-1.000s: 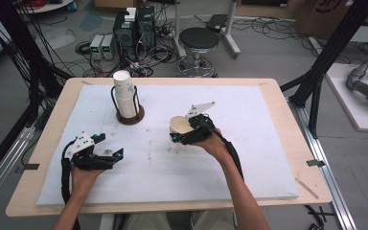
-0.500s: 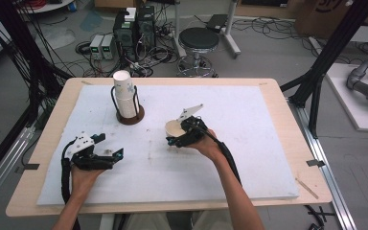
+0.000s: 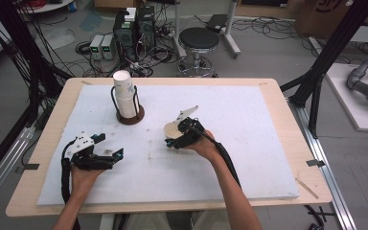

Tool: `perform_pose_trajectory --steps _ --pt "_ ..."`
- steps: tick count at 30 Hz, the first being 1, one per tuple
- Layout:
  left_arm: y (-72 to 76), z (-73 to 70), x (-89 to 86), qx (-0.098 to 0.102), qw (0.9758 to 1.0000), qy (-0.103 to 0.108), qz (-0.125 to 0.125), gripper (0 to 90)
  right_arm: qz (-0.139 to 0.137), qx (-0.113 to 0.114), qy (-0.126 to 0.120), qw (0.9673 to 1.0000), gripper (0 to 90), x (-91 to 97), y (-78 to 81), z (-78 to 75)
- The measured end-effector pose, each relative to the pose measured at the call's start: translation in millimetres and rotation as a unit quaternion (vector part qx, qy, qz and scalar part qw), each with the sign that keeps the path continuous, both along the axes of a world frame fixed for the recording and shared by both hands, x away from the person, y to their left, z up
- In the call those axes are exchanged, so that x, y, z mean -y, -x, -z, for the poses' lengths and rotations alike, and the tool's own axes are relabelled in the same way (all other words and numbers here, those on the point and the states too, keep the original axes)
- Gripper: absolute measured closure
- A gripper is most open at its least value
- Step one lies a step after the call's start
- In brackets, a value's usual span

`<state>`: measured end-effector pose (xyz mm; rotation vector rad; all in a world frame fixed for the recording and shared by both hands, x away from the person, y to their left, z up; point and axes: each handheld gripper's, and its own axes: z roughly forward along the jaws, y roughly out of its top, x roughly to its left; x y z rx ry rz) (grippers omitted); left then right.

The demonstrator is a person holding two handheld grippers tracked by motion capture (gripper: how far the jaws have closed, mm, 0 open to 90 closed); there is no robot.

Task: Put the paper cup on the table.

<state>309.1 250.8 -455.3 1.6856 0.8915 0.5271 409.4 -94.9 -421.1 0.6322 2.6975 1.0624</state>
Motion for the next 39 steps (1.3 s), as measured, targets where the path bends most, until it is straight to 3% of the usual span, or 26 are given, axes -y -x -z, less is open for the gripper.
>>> perform_pose_trajectory --steps 8,13,18,28,39 --pt "0.1 0.0 -0.1 -0.001 1.0000 0.001 0.000 1.8 -0.004 -0.003 0.001 1.0000 25.3 -0.2 0.1 1.4" --pt "0.1 0.0 -0.1 -0.001 1.0000 0.001 0.000 1.7 -0.006 -0.016 0.017 0.9997 19.3 -2.1 -0.2 6.5" --pt "-0.1 0.2 -0.3 -0.001 1.0000 0.003 0.000 1.8 -0.006 -0.009 0.020 0.9997 17.2 -4.3 1.8 6.8" --pt "-0.1 0.1 -1.2 -0.002 1.0000 0.005 0.001 1.8 0.001 -0.014 0.007 0.9999 15.4 4.9 4.9 7.0" --pt "-0.3 0.3 -0.8 -0.003 1.0000 0.006 0.001 1.7 0.011 -0.008 -0.019 0.9997 15.2 30.5 16.2 7.1"
